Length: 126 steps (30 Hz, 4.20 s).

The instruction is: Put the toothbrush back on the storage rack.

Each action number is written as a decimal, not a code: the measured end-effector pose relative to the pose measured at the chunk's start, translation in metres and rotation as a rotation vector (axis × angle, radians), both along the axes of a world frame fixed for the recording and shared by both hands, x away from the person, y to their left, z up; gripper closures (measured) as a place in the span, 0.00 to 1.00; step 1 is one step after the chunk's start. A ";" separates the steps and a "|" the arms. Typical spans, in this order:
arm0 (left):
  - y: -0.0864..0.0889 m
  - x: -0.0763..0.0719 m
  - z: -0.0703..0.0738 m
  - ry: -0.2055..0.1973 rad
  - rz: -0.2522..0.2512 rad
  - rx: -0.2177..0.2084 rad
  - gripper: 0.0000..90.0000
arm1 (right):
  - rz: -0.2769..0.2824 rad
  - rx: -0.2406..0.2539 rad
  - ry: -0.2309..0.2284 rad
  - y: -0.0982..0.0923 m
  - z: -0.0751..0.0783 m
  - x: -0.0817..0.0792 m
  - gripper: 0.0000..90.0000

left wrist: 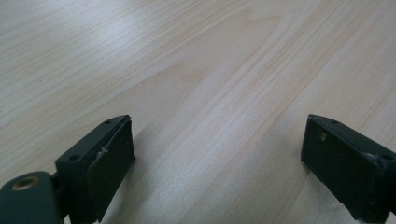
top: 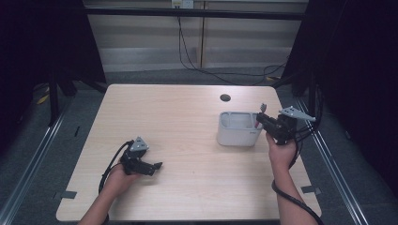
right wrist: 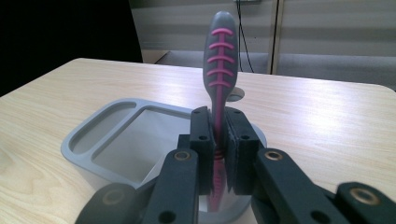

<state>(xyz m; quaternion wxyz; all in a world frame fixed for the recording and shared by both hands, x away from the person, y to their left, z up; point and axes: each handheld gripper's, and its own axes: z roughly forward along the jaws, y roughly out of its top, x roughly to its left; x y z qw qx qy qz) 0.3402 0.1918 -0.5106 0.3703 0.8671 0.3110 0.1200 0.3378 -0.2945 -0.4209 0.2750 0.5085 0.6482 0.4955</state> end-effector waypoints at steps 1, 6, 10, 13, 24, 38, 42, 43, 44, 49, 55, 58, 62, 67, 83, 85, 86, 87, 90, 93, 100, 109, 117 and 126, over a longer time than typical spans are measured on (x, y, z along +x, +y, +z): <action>0.000 0.000 0.000 0.000 0.000 0.000 0.10 | -0.001 0.002 0.000 0.000 -0.001 -0.001 0.92; 0.000 0.000 0.000 0.000 0.002 0.003 0.10 | 0.000 0.001 0.002 0.000 -0.004 -0.002 0.92; 0.000 0.000 0.000 0.000 0.002 0.002 0.10 | 0.003 0.000 0.004 -0.001 -0.006 -0.004 0.92; 0.000 0.000 0.000 0.000 0.002 0.003 0.10 | 0.002 -0.004 0.006 -0.002 -0.006 -0.004 0.92; 0.000 0.000 0.000 0.000 0.003 0.002 0.10 | 0.007 -0.004 0.009 -0.001 -0.010 -0.006 0.92; 0.000 0.000 0.000 0.000 0.003 0.002 0.10 | 0.015 -0.016 0.003 0.000 -0.010 -0.010 0.92; 0.000 0.000 0.000 0.000 0.003 0.002 0.10 | 0.015 -0.019 0.004 -0.001 -0.010 -0.012 0.92; 0.000 0.000 0.000 0.000 0.003 0.002 0.10 | 0.014 -0.018 0.003 -0.001 -0.010 -0.012 0.92; 0.000 0.000 0.000 0.000 0.003 0.002 0.10 | 0.015 -0.016 0.003 -0.001 -0.010 -0.013 0.92; 0.000 0.000 0.000 0.000 0.003 0.002 0.10 | 0.015 -0.003 0.001 -0.001 -0.011 -0.015 0.92; 0.000 0.000 0.000 0.000 0.002 0.003 0.10 | 0.014 -0.008 -0.003 -0.001 -0.011 -0.017 0.92; 0.000 0.000 0.000 0.001 0.003 0.002 0.10 | 0.014 -0.010 -0.003 -0.003 -0.011 -0.017 0.92; 0.000 0.000 0.000 0.000 0.003 0.002 0.10 | 0.011 -0.008 -0.004 -0.003 -0.012 -0.019 0.92; 0.000 0.000 0.000 0.000 0.003 0.002 0.10 | 0.010 -0.008 -0.002 -0.003 -0.011 -0.019 0.91; 0.000 0.000 0.000 0.000 0.003 0.002 0.10 | -0.015 0.003 0.001 -0.006 -0.009 -0.018 0.75; 0.000 0.000 0.000 0.000 0.003 0.002 0.10 | -0.018 0.005 0.004 -0.006 -0.008 -0.018 0.70; 0.000 0.000 0.000 0.000 0.003 0.002 0.10 | -0.018 0.005 0.003 -0.006 -0.008 -0.018 0.69; 0.000 0.000 0.000 0.000 0.003 0.002 0.10 | -0.016 0.002 0.003 -0.006 -0.008 -0.018 0.67; 0.000 0.000 0.000 0.000 0.003 0.002 0.10 | -0.018 -0.005 0.003 -0.004 -0.008 -0.018 0.61; 0.000 0.000 0.000 0.000 0.003 0.002 0.10 | -0.014 -0.011 0.001 -0.004 -0.008 -0.017 0.54; 0.000 0.000 0.000 0.000 0.003 0.001 0.10 | -0.011 -0.016 0.010 -0.002 -0.008 -0.017 0.39; 0.000 0.000 0.000 0.000 0.003 0.002 0.10 | -0.009 -0.020 0.022 0.000 -0.006 -0.018 0.28; 0.000 0.000 0.000 -0.003 0.002 0.006 0.10 | 0.014 -0.025 0.036 0.001 -0.007 -0.021 0.27; 0.000 0.000 0.000 -0.003 0.003 0.007 0.10 | 0.046 -0.054 0.025 0.004 -0.002 -0.027 0.27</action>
